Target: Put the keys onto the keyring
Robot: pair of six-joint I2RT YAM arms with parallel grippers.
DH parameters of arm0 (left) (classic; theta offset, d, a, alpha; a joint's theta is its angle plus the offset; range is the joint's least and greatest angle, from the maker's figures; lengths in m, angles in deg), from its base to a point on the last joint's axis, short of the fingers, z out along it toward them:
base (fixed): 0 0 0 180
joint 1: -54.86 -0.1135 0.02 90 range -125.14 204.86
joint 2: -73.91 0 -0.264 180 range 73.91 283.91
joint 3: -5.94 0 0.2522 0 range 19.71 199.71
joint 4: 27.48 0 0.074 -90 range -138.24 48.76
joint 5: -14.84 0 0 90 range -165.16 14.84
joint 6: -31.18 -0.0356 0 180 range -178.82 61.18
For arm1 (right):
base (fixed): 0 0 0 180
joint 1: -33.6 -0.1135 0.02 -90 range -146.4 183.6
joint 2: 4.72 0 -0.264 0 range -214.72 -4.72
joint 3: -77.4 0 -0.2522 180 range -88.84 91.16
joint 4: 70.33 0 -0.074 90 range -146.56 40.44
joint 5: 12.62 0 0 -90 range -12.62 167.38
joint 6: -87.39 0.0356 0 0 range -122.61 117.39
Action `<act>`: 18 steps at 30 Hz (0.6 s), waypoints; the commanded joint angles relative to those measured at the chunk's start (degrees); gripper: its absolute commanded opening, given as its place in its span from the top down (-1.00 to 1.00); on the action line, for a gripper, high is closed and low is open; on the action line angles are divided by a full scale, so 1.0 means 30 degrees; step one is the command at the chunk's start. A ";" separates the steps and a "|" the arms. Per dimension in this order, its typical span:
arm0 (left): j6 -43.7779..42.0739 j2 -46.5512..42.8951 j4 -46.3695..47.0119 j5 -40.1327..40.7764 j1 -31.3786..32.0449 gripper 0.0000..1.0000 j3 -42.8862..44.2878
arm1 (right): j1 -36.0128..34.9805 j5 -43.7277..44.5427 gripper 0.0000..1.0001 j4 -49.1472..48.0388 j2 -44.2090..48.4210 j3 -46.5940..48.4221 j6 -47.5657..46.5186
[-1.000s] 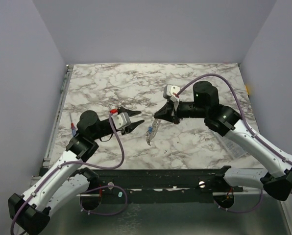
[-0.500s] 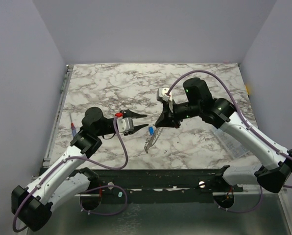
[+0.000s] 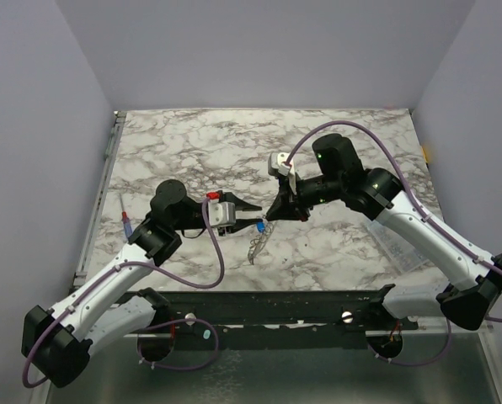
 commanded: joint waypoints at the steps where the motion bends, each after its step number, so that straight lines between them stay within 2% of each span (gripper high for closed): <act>1: 0.0226 0.0369 0.0312 -0.1195 0.0238 0.33 0.0613 | 0.0030 -0.0627 0.99 0.0073 -0.0076 0.0493 -0.0213; 9: -0.0142 0.1064 0.0296 -0.1250 0.0794 0.43 0.0890 | 0.0057 -0.1037 0.99 0.0055 -0.0134 0.0371 -0.0198; 12: -0.0173 0.1249 0.0344 -0.1206 0.0956 0.62 0.1049 | 0.0057 -0.1123 0.99 0.0102 -0.0188 0.0340 -0.0194; 15: -0.0088 0.1383 0.0346 -0.1175 0.0973 1.00 0.1185 | 0.0031 -0.1169 0.99 0.0139 -0.0265 0.0347 -0.0201; 18: 0.0197 0.1402 0.0393 -0.0687 0.0995 1.00 0.1187 | 0.0050 -0.1213 0.99 -0.0049 -0.0212 0.0293 -0.0283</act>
